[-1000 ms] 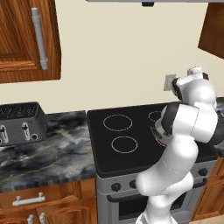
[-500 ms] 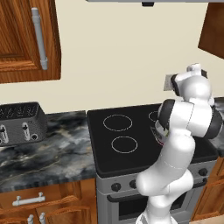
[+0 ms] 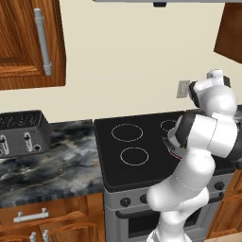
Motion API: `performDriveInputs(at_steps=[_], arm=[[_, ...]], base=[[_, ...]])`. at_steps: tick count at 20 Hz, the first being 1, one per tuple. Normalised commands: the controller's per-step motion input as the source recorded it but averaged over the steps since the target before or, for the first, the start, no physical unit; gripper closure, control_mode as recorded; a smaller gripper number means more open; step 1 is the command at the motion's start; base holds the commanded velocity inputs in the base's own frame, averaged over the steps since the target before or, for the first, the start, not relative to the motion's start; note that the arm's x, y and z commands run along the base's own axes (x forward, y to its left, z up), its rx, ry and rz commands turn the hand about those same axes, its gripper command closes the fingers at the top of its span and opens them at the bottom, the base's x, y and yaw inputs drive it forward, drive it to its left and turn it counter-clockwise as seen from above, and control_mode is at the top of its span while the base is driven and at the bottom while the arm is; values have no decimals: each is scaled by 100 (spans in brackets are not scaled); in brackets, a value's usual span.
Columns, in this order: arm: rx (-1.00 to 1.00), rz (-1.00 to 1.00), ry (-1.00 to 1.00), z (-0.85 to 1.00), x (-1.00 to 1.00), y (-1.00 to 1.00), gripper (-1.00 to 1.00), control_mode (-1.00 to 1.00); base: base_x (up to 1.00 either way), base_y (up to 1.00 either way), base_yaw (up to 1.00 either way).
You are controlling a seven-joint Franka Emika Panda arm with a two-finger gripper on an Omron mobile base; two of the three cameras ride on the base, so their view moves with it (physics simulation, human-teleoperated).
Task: Put the cucumber and mushroom in the pot. Retrieve the spatula and lightly stir the vegetables in the pot.
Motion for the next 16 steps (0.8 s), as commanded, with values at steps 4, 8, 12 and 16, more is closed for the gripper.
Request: performDriveInputs(at_steps=[4, 8, 12, 16], arm=[[0, 11, 0, 0, 9, 4, 100, -100], [0, 5, 3, -13, 24, 1, 100, -100], [0, 3, 4, -21, 28, 2, 100, -100], [0, 1, 3, -22, 31, 8, 100, -100]], base=[[0, 0, 0], [0, 0, 0], [0, 0, 0], [0, 0, 0]])
